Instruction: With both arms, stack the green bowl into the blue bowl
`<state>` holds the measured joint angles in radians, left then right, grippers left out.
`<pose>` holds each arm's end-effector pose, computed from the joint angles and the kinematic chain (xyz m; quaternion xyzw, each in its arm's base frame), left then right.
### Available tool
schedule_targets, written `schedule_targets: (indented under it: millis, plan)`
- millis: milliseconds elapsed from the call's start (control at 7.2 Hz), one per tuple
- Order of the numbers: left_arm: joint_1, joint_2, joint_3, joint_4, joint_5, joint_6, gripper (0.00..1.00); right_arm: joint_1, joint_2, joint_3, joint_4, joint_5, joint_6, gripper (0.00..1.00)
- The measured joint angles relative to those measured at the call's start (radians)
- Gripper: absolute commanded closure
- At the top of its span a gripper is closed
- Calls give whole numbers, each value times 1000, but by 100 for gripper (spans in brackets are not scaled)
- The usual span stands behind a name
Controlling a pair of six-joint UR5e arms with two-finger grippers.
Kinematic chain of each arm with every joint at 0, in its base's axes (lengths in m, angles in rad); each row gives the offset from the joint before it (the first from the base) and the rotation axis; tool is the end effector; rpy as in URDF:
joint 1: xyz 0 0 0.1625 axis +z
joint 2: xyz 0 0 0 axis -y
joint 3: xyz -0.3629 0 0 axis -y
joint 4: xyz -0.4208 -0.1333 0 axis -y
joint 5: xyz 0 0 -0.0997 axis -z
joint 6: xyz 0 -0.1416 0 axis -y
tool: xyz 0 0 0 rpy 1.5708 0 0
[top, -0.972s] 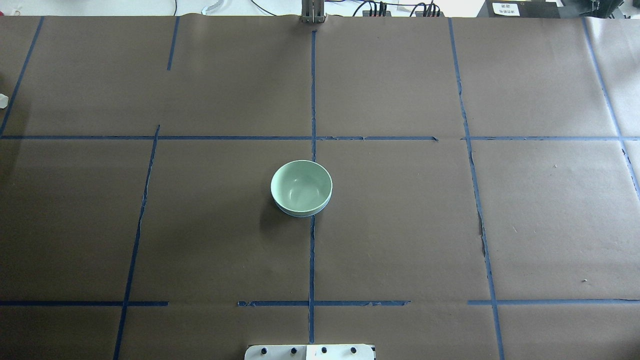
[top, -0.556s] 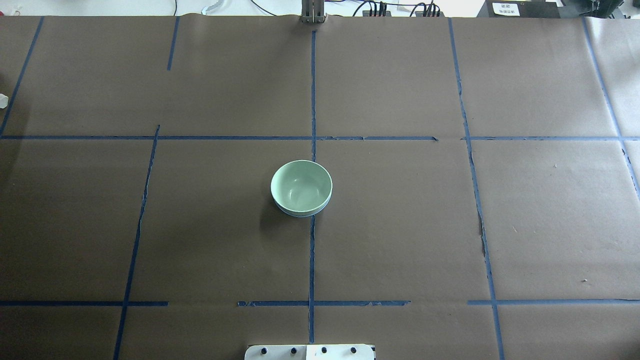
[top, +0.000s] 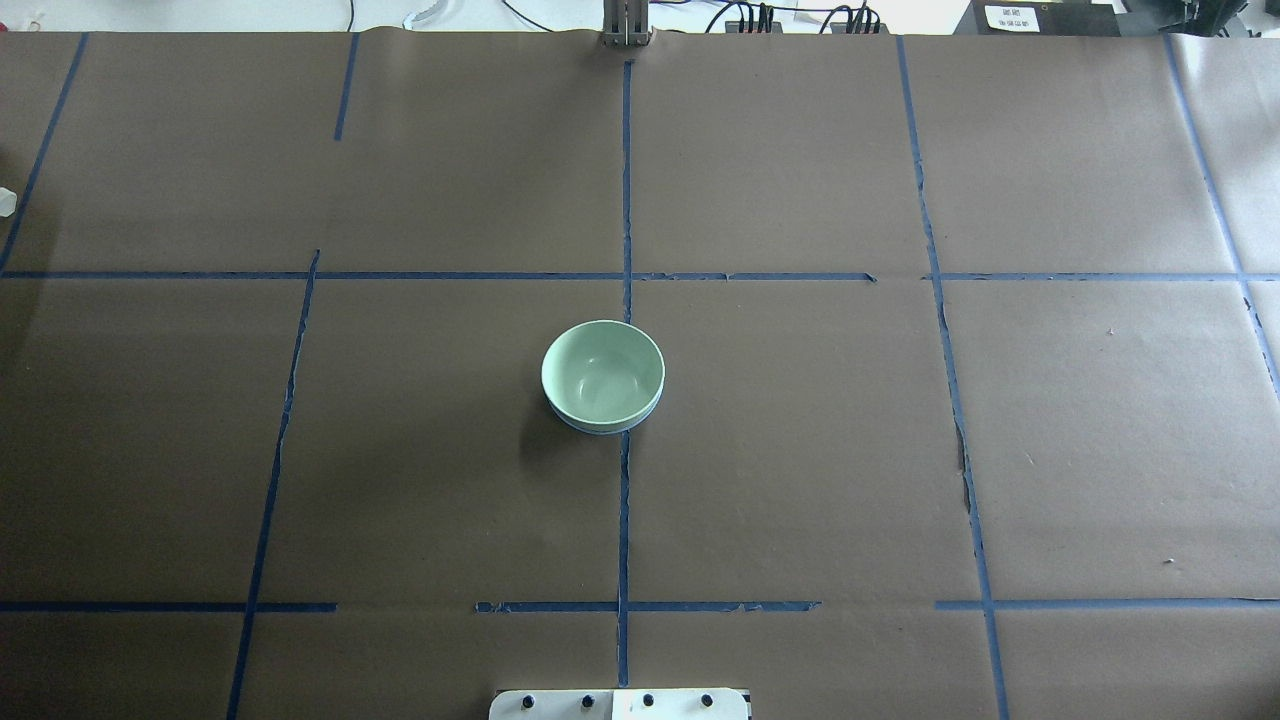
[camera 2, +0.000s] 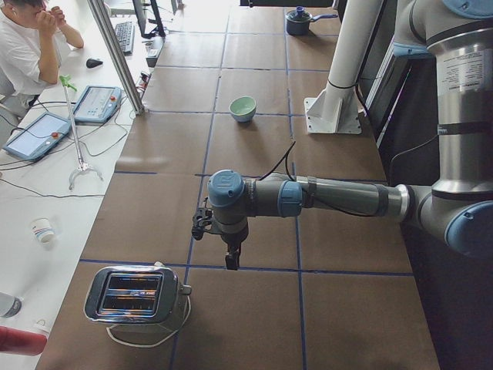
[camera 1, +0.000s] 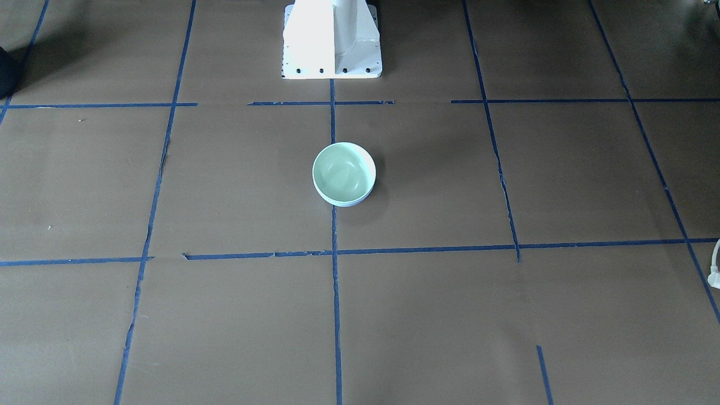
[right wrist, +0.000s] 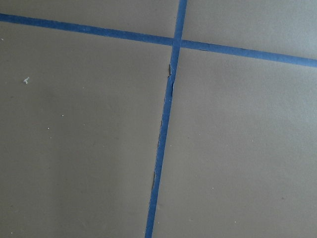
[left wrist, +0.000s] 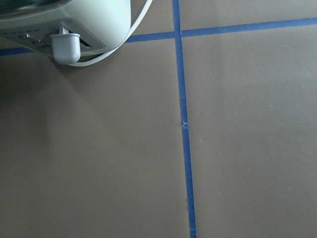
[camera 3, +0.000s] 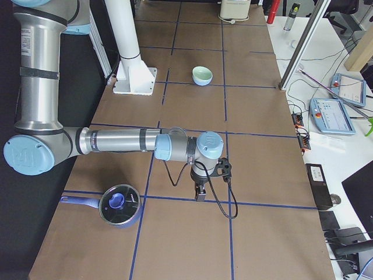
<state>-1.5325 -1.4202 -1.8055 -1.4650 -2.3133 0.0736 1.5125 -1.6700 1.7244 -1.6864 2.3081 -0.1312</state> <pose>-0.0198 -0.4634 0.5924 -0.0037 0.3629 0.0482 0.9306 0.0102 -0.4787 0.6115 -0.0154 -0.3610 -0.0772 0.9292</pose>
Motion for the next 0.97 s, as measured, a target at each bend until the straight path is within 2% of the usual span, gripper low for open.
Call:
schedule_targets:
  millis: [972]
  plan:
    - [-1, 7, 0, 3, 8, 0, 0, -6, 0, -13, 1, 5, 0, 0]
